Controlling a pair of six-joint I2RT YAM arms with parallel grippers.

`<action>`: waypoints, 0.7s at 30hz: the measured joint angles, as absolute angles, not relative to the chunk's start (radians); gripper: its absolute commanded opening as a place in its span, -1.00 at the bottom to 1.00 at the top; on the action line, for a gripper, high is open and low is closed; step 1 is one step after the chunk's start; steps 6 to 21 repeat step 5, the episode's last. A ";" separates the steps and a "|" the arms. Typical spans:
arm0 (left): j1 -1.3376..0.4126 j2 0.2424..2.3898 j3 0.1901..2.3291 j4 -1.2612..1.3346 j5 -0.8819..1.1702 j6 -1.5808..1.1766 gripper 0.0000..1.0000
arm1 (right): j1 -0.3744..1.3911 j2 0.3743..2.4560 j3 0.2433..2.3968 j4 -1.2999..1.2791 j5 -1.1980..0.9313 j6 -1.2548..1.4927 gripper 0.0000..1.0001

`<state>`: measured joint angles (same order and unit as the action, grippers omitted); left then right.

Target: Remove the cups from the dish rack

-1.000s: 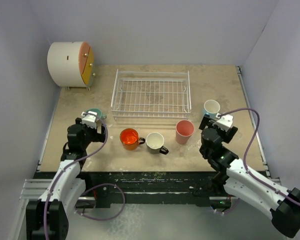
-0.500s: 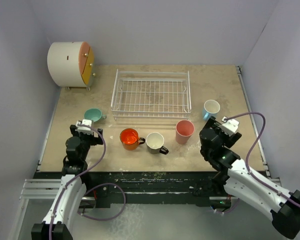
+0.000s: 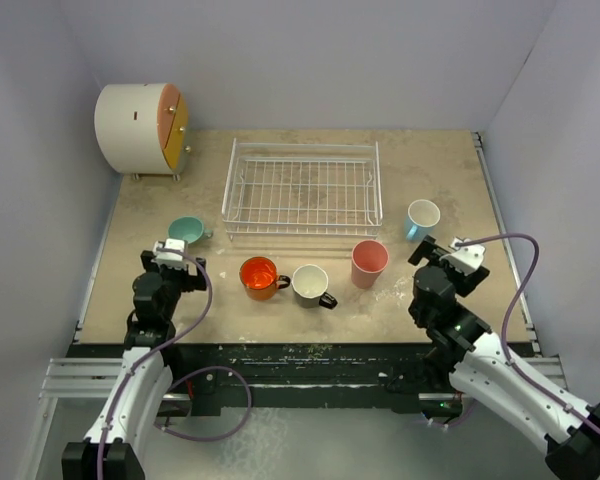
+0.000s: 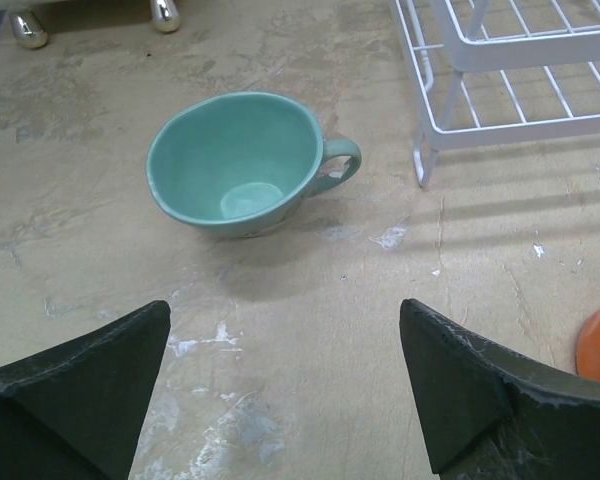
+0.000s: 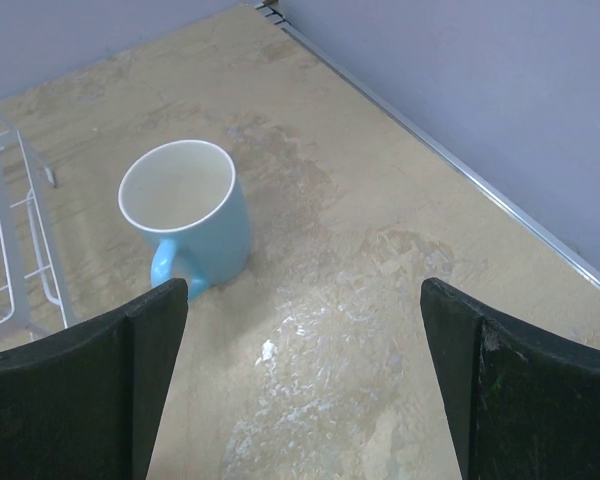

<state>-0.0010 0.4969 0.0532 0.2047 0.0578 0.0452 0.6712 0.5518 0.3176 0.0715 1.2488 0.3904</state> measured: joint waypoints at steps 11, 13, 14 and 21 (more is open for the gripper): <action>-0.001 0.501 0.053 0.206 0.058 0.045 0.99 | 0.671 0.551 0.311 0.083 1.239 0.369 1.00; -0.001 0.501 0.053 0.206 0.058 0.045 0.99 | 0.671 0.551 0.311 0.083 1.239 0.369 1.00; -0.001 0.501 0.053 0.206 0.058 0.045 0.99 | 0.671 0.551 0.311 0.083 1.239 0.369 1.00; -0.001 0.501 0.053 0.206 0.058 0.045 0.99 | 0.671 0.551 0.311 0.083 1.239 0.369 1.00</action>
